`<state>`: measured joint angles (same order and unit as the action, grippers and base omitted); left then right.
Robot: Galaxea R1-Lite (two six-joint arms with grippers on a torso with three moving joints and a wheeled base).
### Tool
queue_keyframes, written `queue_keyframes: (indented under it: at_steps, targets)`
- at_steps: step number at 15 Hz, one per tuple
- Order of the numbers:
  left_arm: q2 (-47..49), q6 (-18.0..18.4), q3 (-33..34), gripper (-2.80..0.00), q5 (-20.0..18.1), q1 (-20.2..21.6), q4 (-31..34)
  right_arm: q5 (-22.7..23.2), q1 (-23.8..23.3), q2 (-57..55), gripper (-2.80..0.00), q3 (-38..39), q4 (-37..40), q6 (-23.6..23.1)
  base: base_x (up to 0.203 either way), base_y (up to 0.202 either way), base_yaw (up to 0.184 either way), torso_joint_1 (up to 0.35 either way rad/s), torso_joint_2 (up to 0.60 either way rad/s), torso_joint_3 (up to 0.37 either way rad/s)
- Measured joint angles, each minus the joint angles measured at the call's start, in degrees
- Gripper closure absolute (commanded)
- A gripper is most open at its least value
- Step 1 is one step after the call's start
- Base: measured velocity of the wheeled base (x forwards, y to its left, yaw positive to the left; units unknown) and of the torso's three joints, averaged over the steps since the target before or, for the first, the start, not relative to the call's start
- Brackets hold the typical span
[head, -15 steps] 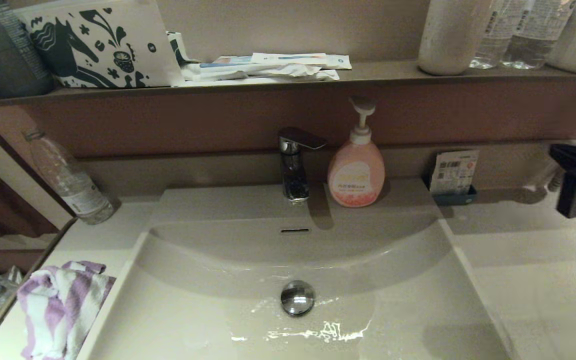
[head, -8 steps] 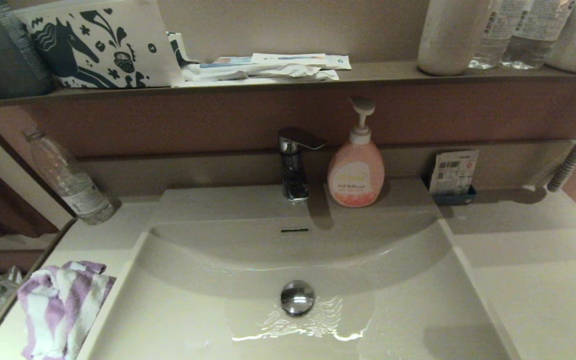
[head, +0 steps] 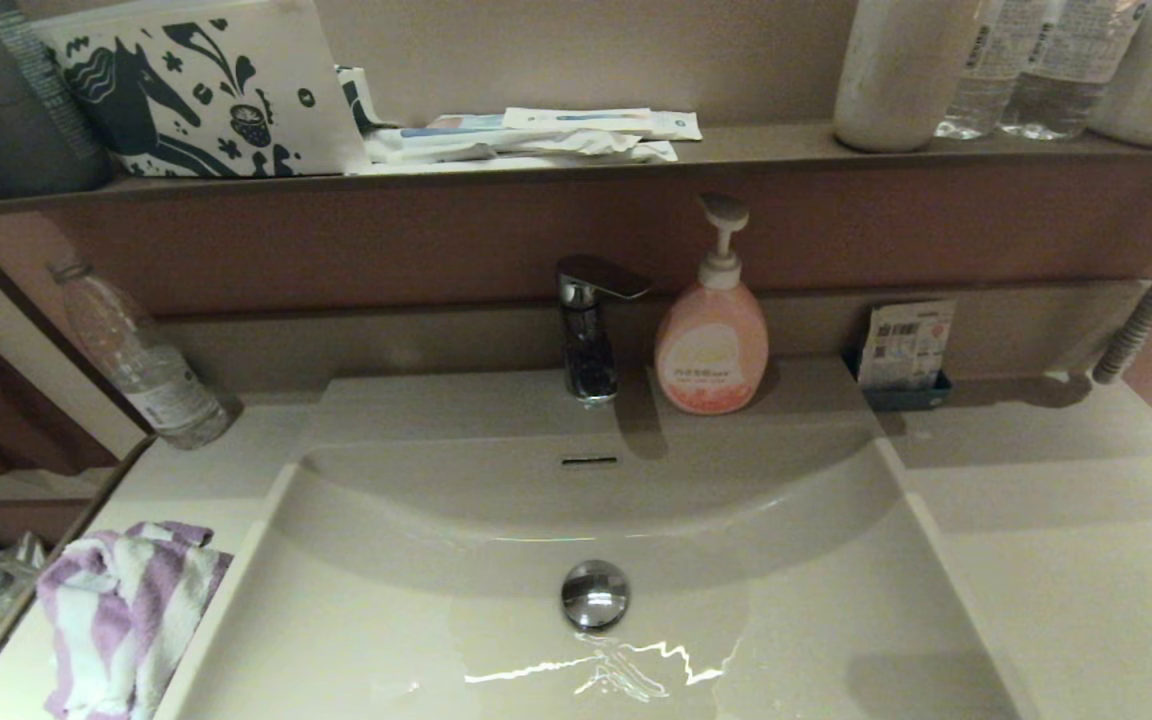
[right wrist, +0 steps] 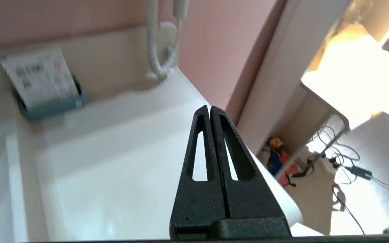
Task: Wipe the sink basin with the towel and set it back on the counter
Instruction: Pick up the cloth
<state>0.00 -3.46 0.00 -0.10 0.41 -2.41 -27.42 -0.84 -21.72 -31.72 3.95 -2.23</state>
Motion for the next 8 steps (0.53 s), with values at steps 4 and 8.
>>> queue_keyframes:
  at_steps: [4,8]
  targets:
    - [0.0,0.0,0.0,0.00,0.0,0.0,0.0,4.3,1.0,11.0,0.00,3.7,8.2,0.3,0.000,0.000,0.000,0.000,0.00,0.000]
    - [0.0,0.0,0.0,0.00,0.0,0.0,0.0,10.1,0.8,17.9,0.00,12.1,8.5,3.0,0.000,0.000,0.000,0.000,0.00,0.000]
